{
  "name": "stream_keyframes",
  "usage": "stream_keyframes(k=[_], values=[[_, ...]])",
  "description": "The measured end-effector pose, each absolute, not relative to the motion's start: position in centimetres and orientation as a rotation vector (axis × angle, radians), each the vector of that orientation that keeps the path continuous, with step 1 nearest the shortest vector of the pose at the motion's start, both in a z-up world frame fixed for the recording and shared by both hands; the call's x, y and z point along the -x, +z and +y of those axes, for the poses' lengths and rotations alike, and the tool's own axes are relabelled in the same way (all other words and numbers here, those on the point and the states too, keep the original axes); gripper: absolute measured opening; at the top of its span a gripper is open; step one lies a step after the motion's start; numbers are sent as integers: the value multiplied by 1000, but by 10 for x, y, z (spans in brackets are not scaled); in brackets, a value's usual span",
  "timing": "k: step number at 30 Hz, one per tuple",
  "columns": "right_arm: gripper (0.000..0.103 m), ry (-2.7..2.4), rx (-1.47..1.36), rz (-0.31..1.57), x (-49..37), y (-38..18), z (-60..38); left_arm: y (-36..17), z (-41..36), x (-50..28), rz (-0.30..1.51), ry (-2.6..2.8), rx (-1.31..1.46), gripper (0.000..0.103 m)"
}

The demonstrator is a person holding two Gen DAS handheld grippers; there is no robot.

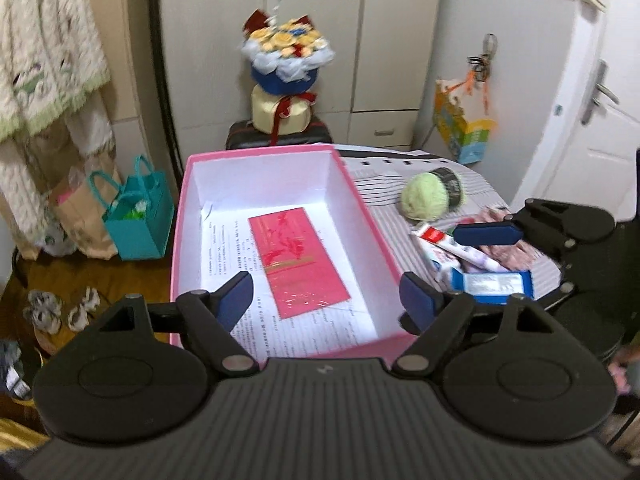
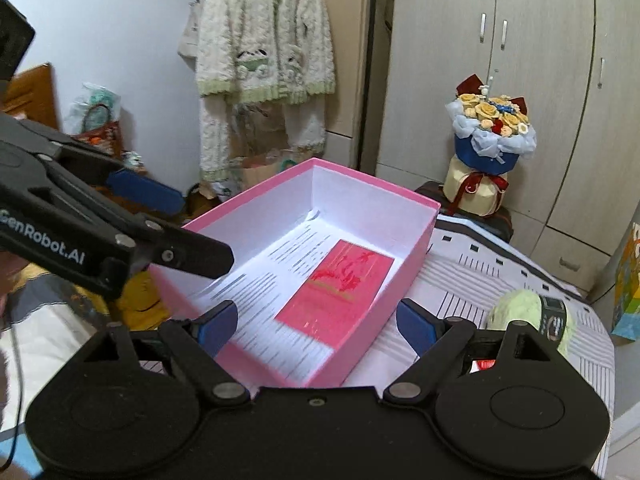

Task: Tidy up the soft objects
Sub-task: 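Open the left gripper to drop the envelope into the box, then move the left gripper to the blue wipes pack and grasp it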

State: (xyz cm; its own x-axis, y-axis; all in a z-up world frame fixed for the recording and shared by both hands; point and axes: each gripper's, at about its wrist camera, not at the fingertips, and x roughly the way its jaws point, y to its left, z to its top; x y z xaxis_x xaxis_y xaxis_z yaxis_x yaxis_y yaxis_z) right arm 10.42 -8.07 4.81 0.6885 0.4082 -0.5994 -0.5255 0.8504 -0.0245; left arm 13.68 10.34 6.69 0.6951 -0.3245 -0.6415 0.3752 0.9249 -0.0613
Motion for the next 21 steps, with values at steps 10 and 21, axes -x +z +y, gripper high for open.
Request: stream_keyframes(k=[10,21], values=[[94,539,160,587,-39,50,-141,63,75,-98,691,-448,-144,91],[95,415,111,569,-6,26,-207,47,9,-67,671,-589,-263,97]])
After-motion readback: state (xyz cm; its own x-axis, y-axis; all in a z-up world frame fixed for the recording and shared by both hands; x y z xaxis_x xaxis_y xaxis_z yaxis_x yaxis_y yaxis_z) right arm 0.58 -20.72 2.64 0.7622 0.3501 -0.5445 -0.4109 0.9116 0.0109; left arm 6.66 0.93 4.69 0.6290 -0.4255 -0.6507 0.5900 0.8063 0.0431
